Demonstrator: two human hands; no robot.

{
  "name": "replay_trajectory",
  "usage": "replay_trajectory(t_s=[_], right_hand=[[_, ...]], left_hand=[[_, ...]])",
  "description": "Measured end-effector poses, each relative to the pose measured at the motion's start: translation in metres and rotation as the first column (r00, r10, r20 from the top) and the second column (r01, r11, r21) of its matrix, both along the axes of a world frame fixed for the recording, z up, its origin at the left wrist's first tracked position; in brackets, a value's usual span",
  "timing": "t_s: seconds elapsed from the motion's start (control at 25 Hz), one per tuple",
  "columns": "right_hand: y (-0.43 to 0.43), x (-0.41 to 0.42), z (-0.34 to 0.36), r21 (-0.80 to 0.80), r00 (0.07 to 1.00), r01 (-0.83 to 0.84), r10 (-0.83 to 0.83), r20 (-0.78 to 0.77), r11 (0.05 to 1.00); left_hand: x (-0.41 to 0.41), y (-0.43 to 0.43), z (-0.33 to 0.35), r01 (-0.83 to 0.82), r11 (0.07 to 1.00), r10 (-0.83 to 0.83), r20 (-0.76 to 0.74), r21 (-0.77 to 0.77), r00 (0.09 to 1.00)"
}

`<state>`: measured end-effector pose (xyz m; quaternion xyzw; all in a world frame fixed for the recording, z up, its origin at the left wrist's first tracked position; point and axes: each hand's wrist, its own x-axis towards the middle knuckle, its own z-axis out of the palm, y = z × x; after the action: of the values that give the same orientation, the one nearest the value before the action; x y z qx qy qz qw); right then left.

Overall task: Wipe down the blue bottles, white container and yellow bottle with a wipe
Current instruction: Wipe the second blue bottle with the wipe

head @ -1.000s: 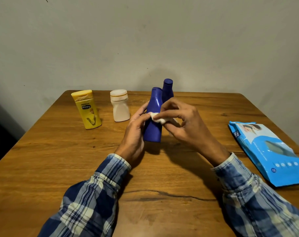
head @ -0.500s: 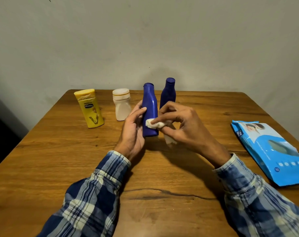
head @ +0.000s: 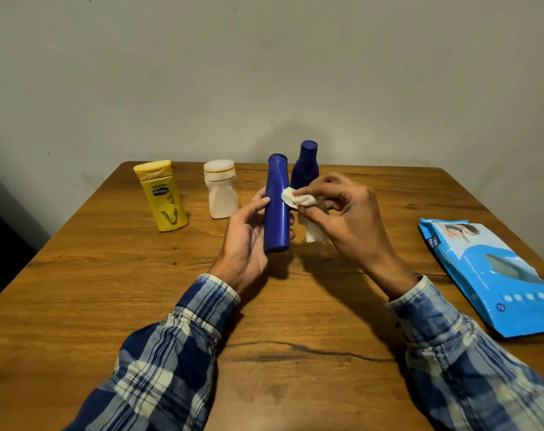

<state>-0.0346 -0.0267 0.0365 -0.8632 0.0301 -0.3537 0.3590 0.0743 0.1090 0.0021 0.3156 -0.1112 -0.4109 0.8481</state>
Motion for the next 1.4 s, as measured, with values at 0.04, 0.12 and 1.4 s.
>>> replay_trajectory(t_s=[0.04, 0.12, 1.4], right_hand=[[0.000, 0.001, -0.002, 0.051, 1.000, -0.001, 0.000, 0.023, 0.999], [0.005, 0.001, -0.004, 0.072, 0.992, -0.124, 0.123, 0.015, 0.990], [0.021, 0.001, -0.006, -0.297, 0.986, -0.168, 0.154, -0.071, 0.940]], left_hand=[[-0.002, -0.001, -0.001, 0.015, 1.000, -0.014, -0.004, 0.013, 1.000], [-0.004, -0.003, -0.002, 0.028, 0.999, -0.027, -0.030, 0.034, 0.999], [-0.014, -0.006, -0.002, 0.080, 0.995, -0.075, -0.073, 0.065, 0.995]])
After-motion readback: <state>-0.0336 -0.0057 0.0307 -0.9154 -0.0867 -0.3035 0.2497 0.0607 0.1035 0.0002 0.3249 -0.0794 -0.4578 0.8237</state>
